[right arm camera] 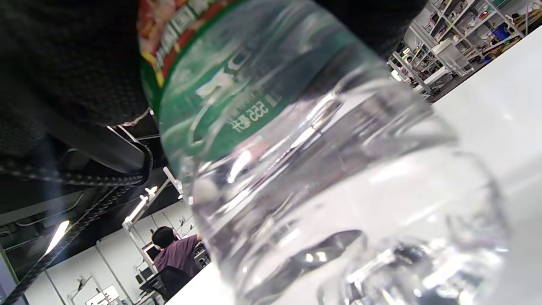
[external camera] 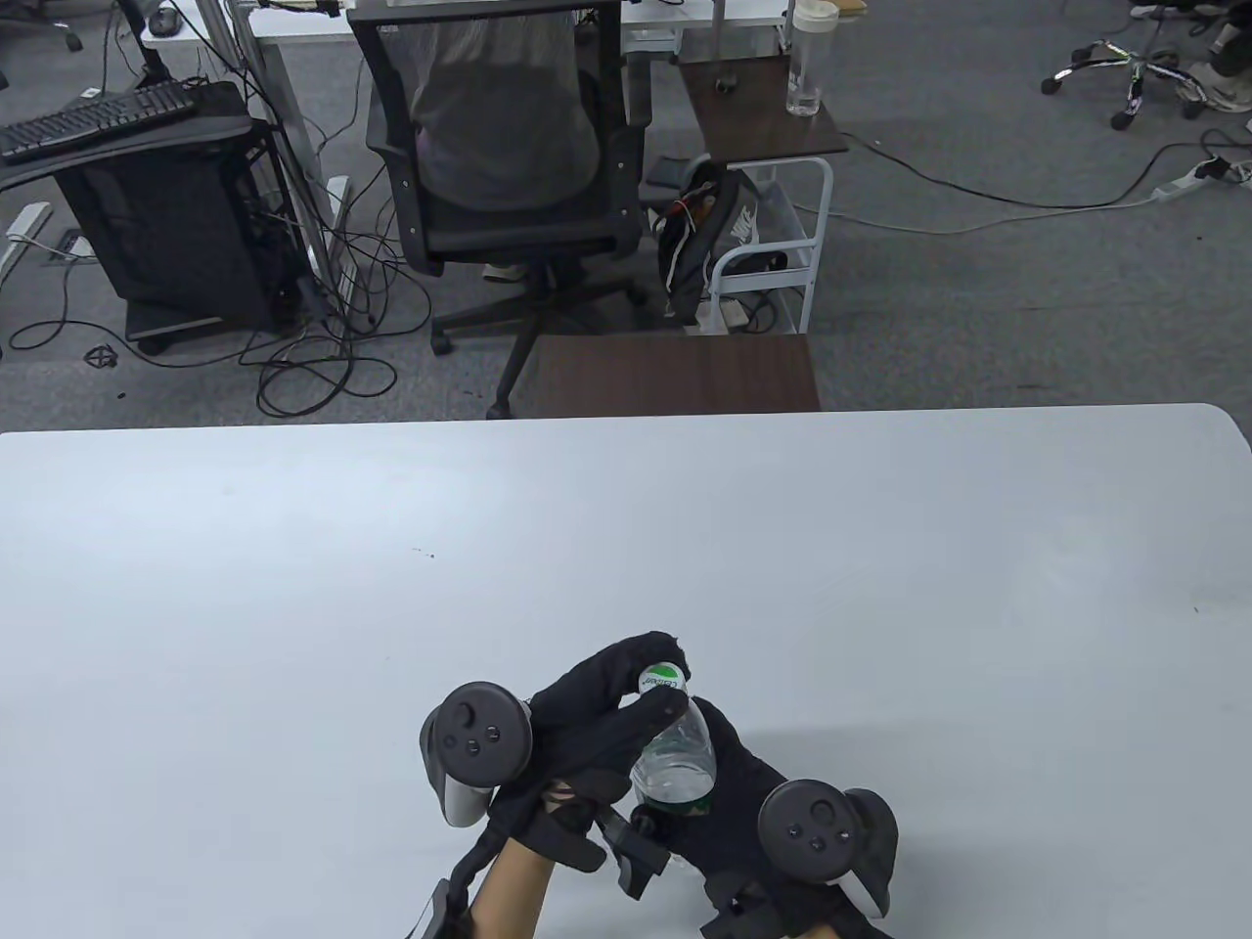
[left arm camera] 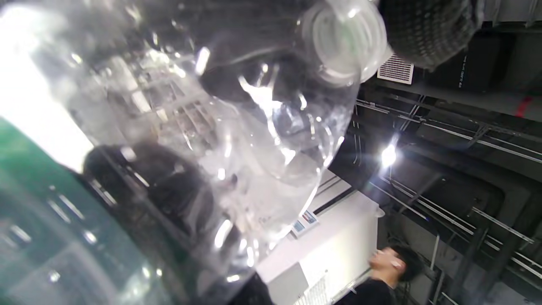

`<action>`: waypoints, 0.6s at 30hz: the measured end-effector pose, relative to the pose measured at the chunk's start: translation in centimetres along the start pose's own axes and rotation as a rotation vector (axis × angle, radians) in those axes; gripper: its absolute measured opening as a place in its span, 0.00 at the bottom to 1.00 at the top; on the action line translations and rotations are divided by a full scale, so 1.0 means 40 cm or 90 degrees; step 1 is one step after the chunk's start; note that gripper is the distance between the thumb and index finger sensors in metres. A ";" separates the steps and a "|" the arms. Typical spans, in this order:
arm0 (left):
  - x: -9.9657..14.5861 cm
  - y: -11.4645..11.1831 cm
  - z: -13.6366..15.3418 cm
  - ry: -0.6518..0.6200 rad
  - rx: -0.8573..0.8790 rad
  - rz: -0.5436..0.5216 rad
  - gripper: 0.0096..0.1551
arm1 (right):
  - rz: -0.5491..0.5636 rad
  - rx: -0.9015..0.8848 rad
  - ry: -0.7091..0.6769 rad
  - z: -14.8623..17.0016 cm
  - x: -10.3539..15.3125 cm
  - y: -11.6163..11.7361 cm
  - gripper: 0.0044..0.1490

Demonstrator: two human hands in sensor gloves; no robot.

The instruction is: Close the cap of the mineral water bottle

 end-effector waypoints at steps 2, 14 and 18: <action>-0.001 0.000 0.003 0.002 0.018 -0.005 0.32 | -0.010 -0.009 -0.002 0.000 -0.001 0.002 0.65; 0.017 0.003 -0.006 -0.017 -0.047 -0.021 0.36 | 0.017 0.027 0.019 0.005 0.000 0.006 0.66; 0.010 0.023 0.008 -0.043 -0.112 0.041 0.55 | 0.014 0.021 0.034 0.024 -0.004 0.002 0.66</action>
Point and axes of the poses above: the tracker on the back of each hand, its own z axis roughly to the little-finger side, its own x axis roughly from the fingertips to the wrist, y = z × x, the point moved 4 cm from there along -x, roughly from the wrist to the fingertips, and after that the axes turned 15 degrees about -z, right-handed, at the moved point
